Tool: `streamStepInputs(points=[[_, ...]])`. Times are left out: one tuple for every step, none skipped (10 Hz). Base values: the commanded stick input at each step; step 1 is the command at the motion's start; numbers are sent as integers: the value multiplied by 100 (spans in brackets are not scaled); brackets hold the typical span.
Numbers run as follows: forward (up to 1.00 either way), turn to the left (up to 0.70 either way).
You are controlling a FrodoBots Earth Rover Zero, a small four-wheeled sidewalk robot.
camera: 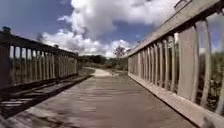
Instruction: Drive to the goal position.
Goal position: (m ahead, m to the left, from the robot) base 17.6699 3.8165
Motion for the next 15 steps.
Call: streamStepInputs(points=[[85,0],[85,0],[85,15],[85,34],[85,34],[85,30],[85,0],[85,0],[85,0],[85,0],[85,0],[85,0],[85,0],[85,0],[85,0]])
